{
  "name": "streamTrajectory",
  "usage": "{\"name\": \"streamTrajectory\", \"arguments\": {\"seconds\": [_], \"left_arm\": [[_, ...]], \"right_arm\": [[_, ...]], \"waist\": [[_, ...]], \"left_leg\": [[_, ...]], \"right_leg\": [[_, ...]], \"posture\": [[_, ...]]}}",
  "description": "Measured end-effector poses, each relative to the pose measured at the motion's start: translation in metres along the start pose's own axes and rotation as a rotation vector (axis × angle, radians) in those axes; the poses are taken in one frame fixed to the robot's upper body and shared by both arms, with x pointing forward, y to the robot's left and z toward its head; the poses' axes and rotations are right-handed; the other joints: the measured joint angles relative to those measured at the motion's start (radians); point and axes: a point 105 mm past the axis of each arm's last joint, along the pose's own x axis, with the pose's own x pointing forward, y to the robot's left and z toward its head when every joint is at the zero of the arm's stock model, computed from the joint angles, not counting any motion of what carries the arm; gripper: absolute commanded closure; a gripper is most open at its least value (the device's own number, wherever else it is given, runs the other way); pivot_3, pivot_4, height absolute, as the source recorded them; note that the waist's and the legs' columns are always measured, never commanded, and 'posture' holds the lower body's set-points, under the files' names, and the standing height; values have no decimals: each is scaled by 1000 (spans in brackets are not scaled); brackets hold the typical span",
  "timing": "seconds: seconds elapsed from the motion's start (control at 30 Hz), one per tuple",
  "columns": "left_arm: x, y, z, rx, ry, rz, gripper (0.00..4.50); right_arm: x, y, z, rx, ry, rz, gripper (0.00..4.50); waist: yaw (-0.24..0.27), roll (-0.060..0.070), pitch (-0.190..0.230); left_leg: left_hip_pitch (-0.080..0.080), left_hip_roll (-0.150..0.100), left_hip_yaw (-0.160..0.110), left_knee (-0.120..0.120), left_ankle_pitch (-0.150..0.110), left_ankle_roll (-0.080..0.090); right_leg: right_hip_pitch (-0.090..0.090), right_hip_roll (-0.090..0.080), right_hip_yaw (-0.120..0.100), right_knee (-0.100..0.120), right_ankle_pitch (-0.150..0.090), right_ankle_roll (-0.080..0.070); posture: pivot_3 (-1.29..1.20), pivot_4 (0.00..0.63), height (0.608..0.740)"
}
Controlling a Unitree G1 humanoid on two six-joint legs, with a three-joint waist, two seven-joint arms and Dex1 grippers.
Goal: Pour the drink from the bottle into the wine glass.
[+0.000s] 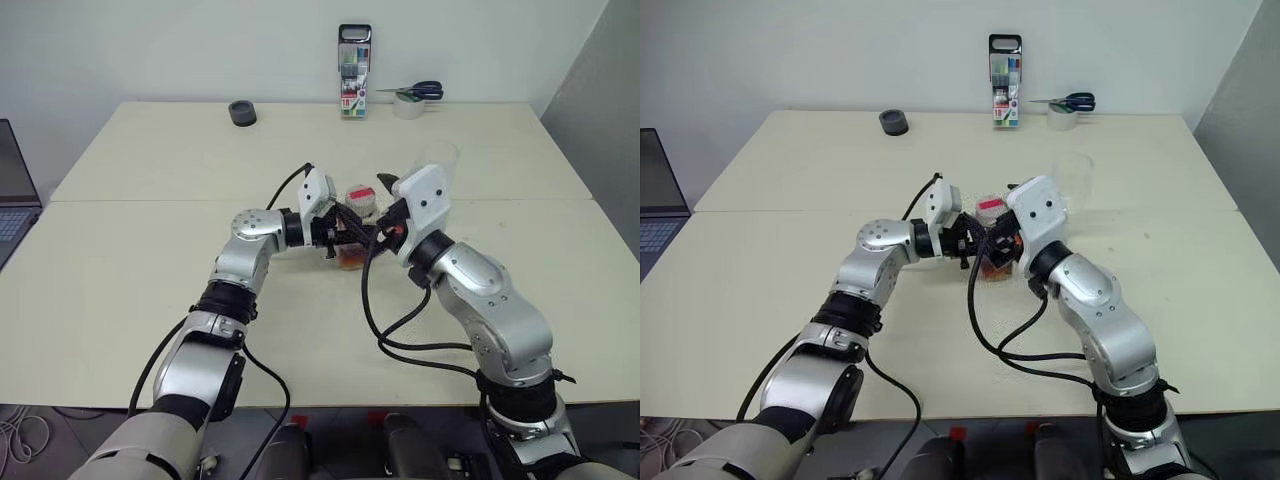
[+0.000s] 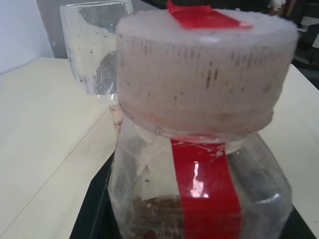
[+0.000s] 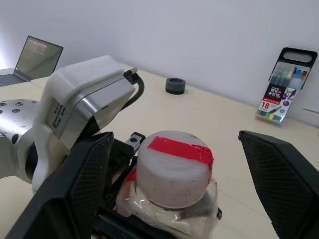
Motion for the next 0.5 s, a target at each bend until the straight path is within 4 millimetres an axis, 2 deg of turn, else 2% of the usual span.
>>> {"name": "streamTrajectory", "arguments": {"seconds": [0.37, 0.43, 0.5], "left_arm": [[0, 0, -1, 9, 7, -2, 2810], [0, 0, -1, 10, 8, -2, 2810], [0, 0, -1, 11, 8, 0, 2810]], "right_arm": [[13, -7, -9, 3, 27, -108, 219], [14, -6, -9, 7, 24, -111, 579], [15, -4, -9, 17, 22, -104, 1165]], "waist": [[-1, 0, 0], [-2, 0, 0], [-2, 0, 0]], "left_leg": [[0, 0, 0, 0, 0, 0], [0, 0, 0, 0, 0, 0], [0, 0, 0, 0, 0, 0]], "right_leg": [[0, 0, 0, 0, 0, 0], [0, 0, 0, 0, 0, 0], [0, 0, 0, 0, 0, 0]], "posture": [[0, 150, 740], [0, 150, 740], [0, 150, 740]]}}
